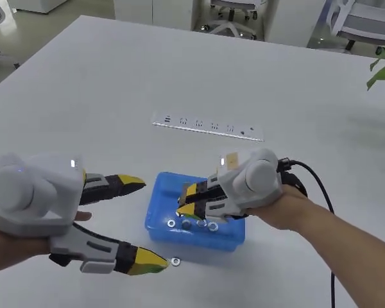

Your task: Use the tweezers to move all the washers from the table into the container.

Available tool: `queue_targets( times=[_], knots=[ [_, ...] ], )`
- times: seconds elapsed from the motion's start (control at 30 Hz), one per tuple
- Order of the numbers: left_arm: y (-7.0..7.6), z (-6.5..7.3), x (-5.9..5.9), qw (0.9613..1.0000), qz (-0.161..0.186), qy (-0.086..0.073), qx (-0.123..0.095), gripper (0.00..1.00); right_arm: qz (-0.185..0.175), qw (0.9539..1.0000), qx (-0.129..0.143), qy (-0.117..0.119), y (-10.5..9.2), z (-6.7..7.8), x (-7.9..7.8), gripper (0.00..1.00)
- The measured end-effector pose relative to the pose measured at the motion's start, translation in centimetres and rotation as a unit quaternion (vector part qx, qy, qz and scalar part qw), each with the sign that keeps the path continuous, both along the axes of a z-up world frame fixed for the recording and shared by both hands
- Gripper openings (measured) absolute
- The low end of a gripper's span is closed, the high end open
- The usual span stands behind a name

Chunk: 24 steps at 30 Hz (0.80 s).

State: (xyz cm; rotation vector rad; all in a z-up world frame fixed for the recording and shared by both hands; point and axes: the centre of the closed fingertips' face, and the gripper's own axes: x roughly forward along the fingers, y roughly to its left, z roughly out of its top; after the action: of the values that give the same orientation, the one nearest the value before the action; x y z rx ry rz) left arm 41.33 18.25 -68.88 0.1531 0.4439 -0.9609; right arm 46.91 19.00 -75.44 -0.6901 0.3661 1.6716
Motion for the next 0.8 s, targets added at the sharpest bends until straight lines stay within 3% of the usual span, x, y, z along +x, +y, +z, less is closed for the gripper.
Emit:
queue_targets(
  times=[0.2, 0.47, 0.8],
  knots=[
    [-0.2, -0.3, 1.0, 0.9999, -0.007, -0.004, 0.008, 0.81, -0.001, 1.0, 0.0, 0.004, 0.1, -0.4, 0.2, 0.09],
    [-0.3, -0.2, 2.5, 0.9993, -0.015, -0.024, 0.025, 0.58, 0.0, 1.0, -0.001, 0.01, 0.2, -0.9, 0.1, 0.09],
    [-0.8, -0.4, 4.2, 0.9981, -0.026, -0.034, 0.043, 0.32, -0.001, 0.9999, 0.003, 0.014, 0.4, -0.9, 0.1, 0.09]
  ],
)
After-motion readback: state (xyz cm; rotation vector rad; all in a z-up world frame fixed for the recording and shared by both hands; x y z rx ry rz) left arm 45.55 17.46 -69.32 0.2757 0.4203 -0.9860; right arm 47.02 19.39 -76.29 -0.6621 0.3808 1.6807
